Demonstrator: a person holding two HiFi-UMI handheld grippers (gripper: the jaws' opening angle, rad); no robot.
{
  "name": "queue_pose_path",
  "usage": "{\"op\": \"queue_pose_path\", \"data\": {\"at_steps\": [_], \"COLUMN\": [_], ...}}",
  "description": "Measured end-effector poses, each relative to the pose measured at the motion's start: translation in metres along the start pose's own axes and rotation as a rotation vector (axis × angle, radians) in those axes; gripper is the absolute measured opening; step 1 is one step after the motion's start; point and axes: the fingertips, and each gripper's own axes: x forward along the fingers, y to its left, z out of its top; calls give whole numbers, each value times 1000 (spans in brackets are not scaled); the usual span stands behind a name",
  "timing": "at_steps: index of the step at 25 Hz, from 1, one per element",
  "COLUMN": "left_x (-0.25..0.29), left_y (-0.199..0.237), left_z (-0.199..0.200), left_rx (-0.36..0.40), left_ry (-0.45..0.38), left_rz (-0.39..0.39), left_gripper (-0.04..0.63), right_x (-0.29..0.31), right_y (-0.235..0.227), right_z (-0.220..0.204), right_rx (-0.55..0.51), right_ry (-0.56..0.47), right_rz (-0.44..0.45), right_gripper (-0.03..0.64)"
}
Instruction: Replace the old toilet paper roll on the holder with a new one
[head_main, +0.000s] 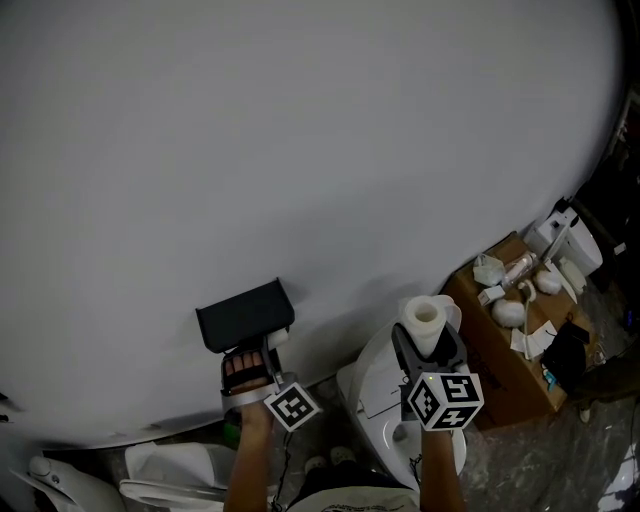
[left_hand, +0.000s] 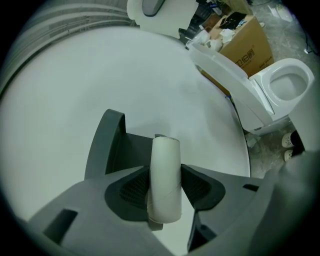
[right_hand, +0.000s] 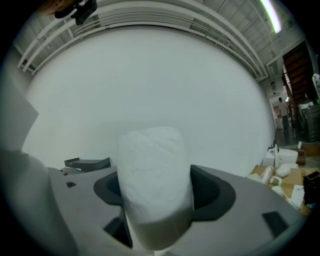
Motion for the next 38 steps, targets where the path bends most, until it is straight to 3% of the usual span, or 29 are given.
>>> {"op": "queue_pose_path", "data": {"at_steps": [6,15,23,26,33,38], "left_x": [6,6,-10,-20,-51,-77], "left_y": [-1,-6,3,16,55,83], "left_z": [27,109,164,173,163,139], "left_rx": [-6,45,1,-83,-367,-653], "left_ry": [-43,-178,-304,-360,-491,-624], "left_rz": [-8,-6,-18,-25,-75,-160], "left_gripper": [196,196,196,196,196,196], "right_x": [-4,-17,-26,-27,-20,-8], "right_y": [-14,-52,-75,-73,-49,-19], "right_z": [-3,0,10,13,15,16], "right_rx": [4,4,8,3,-5,-10], "right_ry": [6,2,-23,-30,-33,-30], "right_rz": [-23,-91,-140,-135,-80,-14], "right_gripper": [333,333,333,333,333,333]}}
